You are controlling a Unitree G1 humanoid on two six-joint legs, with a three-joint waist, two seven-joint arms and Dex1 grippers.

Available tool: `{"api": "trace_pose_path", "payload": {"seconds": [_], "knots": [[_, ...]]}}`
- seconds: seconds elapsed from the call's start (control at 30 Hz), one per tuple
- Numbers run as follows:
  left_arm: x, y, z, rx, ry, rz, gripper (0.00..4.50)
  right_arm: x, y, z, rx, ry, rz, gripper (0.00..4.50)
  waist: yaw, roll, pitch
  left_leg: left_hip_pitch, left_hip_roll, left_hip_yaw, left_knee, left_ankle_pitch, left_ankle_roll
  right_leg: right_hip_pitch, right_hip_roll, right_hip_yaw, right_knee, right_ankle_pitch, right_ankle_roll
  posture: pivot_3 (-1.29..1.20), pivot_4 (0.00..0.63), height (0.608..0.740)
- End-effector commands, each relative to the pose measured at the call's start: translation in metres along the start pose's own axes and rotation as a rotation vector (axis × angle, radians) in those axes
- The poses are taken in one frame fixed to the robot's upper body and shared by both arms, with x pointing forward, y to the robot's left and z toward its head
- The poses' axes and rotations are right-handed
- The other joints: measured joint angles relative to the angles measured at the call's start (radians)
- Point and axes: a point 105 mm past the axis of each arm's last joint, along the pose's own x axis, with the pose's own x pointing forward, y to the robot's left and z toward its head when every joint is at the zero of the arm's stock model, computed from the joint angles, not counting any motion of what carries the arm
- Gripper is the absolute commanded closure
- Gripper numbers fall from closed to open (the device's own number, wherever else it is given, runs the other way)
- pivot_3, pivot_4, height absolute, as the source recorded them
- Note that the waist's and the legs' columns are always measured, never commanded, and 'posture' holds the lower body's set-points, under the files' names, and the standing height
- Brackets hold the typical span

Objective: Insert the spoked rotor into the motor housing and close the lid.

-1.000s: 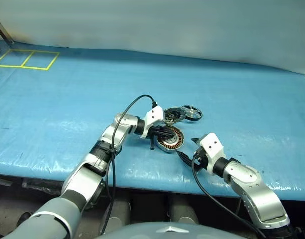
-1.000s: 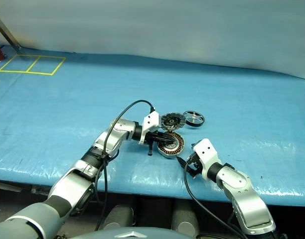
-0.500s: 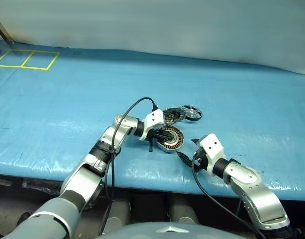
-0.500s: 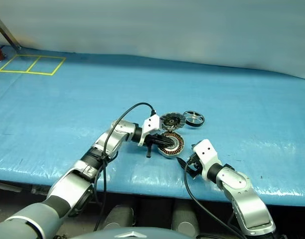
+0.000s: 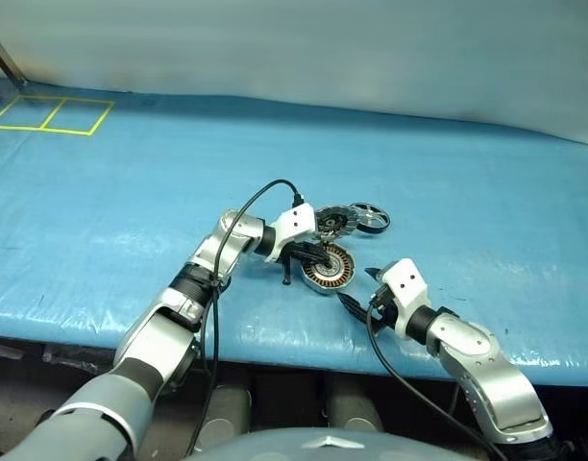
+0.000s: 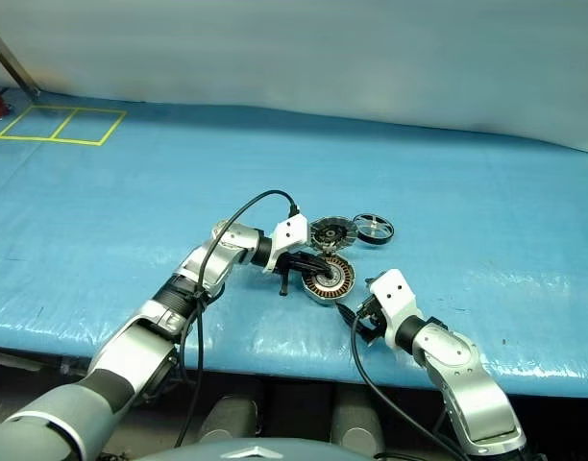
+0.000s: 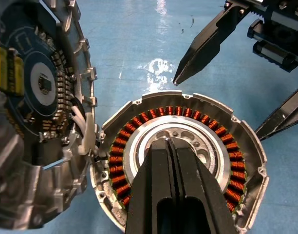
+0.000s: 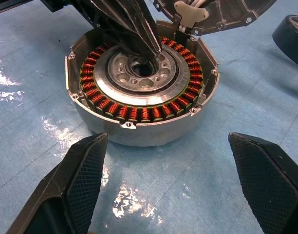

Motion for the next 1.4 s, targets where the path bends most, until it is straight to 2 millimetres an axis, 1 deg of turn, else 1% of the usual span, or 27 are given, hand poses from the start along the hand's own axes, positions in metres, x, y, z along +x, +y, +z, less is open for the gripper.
{"api": "trace_pose_path", "payload": {"seconds": [0.03, 0.2, 0.37, 0.63, 0.9, 0.97, 1.03, 1.4], "knots": [[-0.001, 0.003, 0.0, 0.03, 0.022, 0.006, 4.47, 0.0, 0.001, 0.009, -0.023, -0.041, -0.007, 0.31, 0.0, 0.0, 0.0, 0.0, 0.0, 0.0, 0.0, 0.0, 0.0, 0.0, 0.0, 0.0, 0.0, 0.0, 0.0, 0.0, 0.15, 0.74], [-0.002, -0.001, 0.012, 0.026, -0.049, -0.017, 4.47, 0.0, 0.001, 0.009, -0.027, -0.037, -0.005, 0.31, 0.0, 0.0, 0.0, 0.0, 0.0, 0.0, 0.0, 0.0, 0.0, 0.0, 0.0, 0.0, 0.0, 0.0, 0.0, 0.0, 0.15, 0.74], [-0.003, -0.002, 0.018, 0.021, -0.081, -0.031, 4.47, 0.0, 0.001, 0.009, -0.029, -0.035, -0.002, 0.31, 0.0, 0.0, 0.0, 0.0, 0.0, 0.0, 0.0, 0.0, 0.0, 0.0, 0.0, 0.0, 0.0, 0.0, 0.0, 0.0, 0.15, 0.74], [0.0, -0.006, 0.024, 0.024, -0.102, -0.055, 4.47, 0.001, 0.002, 0.009, -0.032, -0.033, 0.003, 0.31, 0.001, 0.0, 0.0, 0.0, 0.0, 0.0, 0.0, 0.0, 0.0, 0.0, 0.0, 0.0, 0.0, 0.0, 0.0, 0.0, 0.15, 0.74], [0.008, -0.01, 0.012, 0.065, -0.015, -0.072, 4.47, 0.001, 0.003, 0.008, -0.031, -0.031, 0.002, 0.31, 0.001, 0.0, 0.0, 0.0, 0.0, 0.0, 0.0, 0.0, 0.0, 0.0, 0.0, 0.0, 0.0, 0.0, 0.0, 0.0, 0.15, 0.74], [0.009, -0.009, 0.002, 0.112, 0.067, -0.067, 4.47, 0.001, 0.003, 0.008, -0.03, -0.034, 0.002, 0.31, 0.001, 0.0, 0.0, 0.0, 0.0, 0.0, 0.0, 0.0, 0.0, 0.0, 0.0, 0.0, 0.0, 0.0, 0.0, 0.0, 0.15, 0.74], [0.01, -0.007, -0.004, 0.134, 0.108, -0.054, 4.47, 0.001, 0.003, 0.008, -0.03, -0.035, 0.002, 0.31, 0.002, 0.0, 0.0, 0.0, 0.0, 0.0, 0.0, 0.0, 0.0, 0.0, 0.0, 0.0, 0.0, 0.0, 0.0, 0.0, 0.15, 0.74], [0.008, -0.009, -0.013, 0.141, 0.152, -0.074, 4.47, 0.001, 0.004, 0.008, -0.026, -0.036, -0.005, 0.31, 0.002, 0.001, -0.001, 0.002, 0.0, 0.0, 0.0, 0.0, 0.0, 0.002, 0.0, 0.0, 0.0, 0.0, 0.0, 0.0, 0.15, 0.74]]}}
